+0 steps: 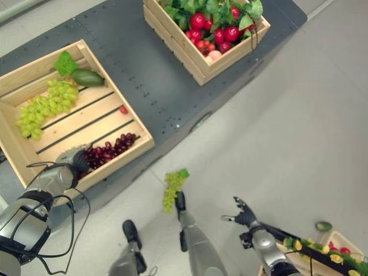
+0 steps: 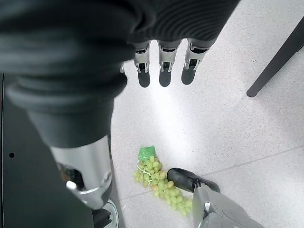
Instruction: Pick up the fruits from the basket on one side to the basket on the other side
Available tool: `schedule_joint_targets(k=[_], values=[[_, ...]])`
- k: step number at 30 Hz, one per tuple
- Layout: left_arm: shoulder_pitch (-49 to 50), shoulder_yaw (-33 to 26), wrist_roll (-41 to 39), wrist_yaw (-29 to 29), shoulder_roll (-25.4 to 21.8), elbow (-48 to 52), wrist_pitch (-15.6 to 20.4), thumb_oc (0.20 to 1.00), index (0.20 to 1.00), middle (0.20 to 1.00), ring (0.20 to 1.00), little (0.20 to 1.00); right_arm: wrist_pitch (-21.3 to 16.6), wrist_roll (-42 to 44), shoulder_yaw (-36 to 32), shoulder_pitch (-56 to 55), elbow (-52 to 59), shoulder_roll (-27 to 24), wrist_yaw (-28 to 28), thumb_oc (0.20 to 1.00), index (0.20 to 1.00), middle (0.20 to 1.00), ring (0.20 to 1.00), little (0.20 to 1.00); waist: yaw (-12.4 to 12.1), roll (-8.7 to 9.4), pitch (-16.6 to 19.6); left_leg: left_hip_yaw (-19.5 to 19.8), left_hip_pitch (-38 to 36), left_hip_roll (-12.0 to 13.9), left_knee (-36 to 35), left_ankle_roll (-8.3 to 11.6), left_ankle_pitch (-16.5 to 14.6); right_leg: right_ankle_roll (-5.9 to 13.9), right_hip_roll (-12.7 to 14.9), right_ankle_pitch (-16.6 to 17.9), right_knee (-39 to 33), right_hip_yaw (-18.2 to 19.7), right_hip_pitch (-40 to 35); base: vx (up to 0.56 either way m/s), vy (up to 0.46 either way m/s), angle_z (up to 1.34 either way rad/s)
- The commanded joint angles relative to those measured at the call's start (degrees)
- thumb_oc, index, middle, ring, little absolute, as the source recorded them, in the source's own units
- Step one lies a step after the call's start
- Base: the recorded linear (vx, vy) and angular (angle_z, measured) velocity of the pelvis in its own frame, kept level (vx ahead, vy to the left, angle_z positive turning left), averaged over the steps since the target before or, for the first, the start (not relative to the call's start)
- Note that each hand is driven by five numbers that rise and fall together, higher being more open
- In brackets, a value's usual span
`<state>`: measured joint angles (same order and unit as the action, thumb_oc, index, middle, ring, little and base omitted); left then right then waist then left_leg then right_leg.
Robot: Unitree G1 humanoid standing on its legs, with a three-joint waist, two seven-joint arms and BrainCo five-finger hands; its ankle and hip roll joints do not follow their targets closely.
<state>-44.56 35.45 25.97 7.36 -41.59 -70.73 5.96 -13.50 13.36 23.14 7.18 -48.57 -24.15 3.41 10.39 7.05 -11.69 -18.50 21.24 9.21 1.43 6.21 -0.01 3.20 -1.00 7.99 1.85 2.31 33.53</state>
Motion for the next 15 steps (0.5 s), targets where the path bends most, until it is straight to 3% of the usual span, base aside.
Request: schedule_joint_targets(k=[1,15], values=[[-2.62,1.12,2.71,3.39,0.92,-2.47,-3.08,1.0,1.0,1.0,1.0,1.0,-2.38,2.18,-1.27,1.03,3.56,-0.34,-0.36,1.0,1.0,1.0,1.0,1.0,3.06,3.5,-1.99,2.5,-0.04,-0.01,4.3,-1.08,-1.37,3.3,-0.87,-3.47,6.45,-1.52,-0.23,-0.01,-0.001,0.06],[-8.66,2.84,5.73,4.71,-3.92,10.01,-3.58,1.0,1.0,1.0,1.0,1.0,-3.01,3.7,-3.08,-0.83,4.08,-0.36,-0.75,1.0,1.0,1.0,1.0,1.0,1.31,1.63,-2.83,5.27,3.43,-0.76,6.13,-1.21,-1.44,3.04,0.39,-3.47,5.92,-3.05,0.25,-0.01,-0.013,0.06]])
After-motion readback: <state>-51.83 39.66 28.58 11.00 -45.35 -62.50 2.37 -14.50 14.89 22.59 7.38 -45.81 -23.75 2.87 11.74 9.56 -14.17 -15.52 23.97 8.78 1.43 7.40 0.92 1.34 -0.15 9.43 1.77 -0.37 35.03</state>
